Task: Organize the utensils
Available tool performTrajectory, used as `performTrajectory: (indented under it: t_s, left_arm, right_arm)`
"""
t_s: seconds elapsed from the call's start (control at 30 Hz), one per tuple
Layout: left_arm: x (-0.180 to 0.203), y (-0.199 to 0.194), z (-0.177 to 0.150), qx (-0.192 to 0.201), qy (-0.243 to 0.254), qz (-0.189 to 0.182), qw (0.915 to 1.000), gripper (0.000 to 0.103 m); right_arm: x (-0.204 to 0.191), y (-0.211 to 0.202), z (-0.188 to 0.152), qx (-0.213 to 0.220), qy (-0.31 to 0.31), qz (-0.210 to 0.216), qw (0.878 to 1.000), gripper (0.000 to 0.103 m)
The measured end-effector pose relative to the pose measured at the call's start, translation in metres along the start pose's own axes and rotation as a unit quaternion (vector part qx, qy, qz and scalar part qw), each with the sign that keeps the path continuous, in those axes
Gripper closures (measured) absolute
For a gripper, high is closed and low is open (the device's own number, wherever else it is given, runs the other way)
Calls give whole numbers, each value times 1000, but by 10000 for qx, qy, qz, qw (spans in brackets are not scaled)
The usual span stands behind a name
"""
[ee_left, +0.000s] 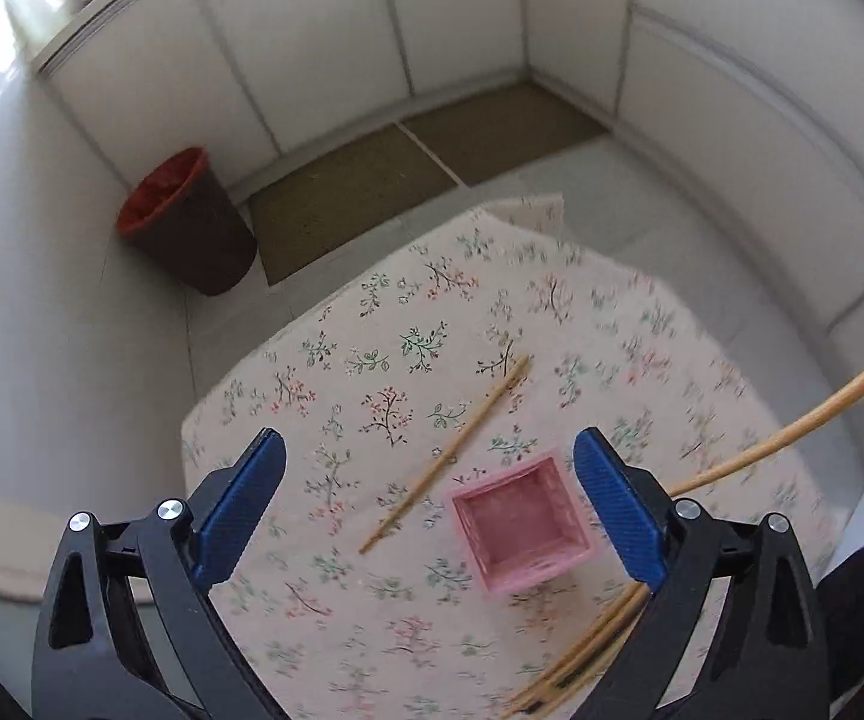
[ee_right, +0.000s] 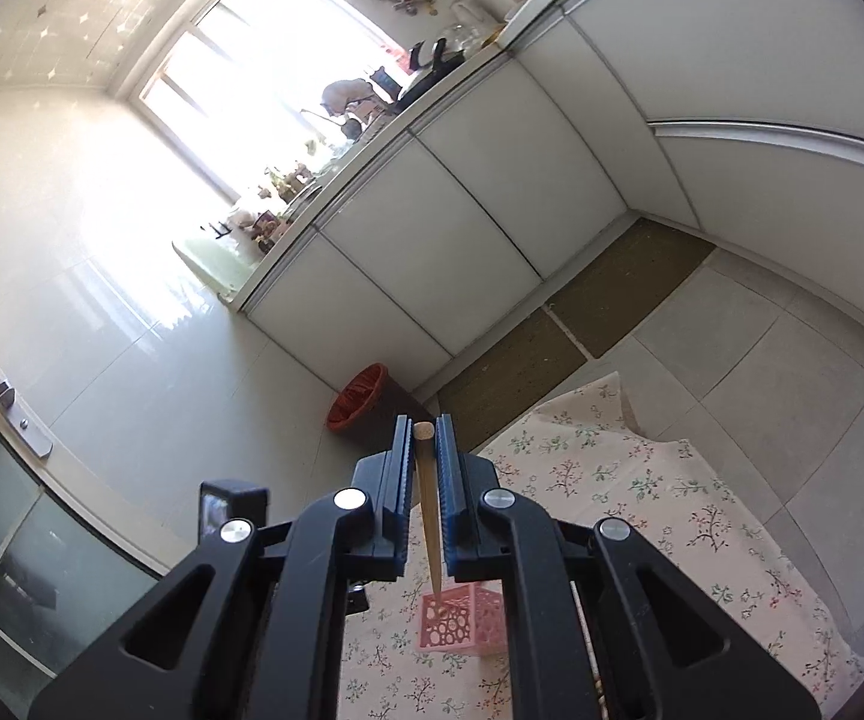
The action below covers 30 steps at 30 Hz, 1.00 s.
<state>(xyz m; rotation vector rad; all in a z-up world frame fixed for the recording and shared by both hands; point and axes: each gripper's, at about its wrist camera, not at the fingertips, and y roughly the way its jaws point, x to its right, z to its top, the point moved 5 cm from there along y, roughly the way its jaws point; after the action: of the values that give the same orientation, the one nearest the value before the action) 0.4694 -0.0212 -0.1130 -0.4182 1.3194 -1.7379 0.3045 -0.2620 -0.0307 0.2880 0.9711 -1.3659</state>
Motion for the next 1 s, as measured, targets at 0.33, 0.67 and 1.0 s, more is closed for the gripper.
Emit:
performTrajectory:
  t_s: [0.33,0.67,1.0]
  left_arm:
    - [59,166,23,-1915,1819,160,9644,56]
    - [58,225,38,-2009,2053,135,9578,55]
    - [64,220,39,-1874,2257,402,9552,53]
  right_arm:
    - [102,30,7,-323,677,-132,9971,95]
    - [118,63,-4,-787,738,-121,9941,95]
    - [113,67,-11,-858,675,-251,9937,95]
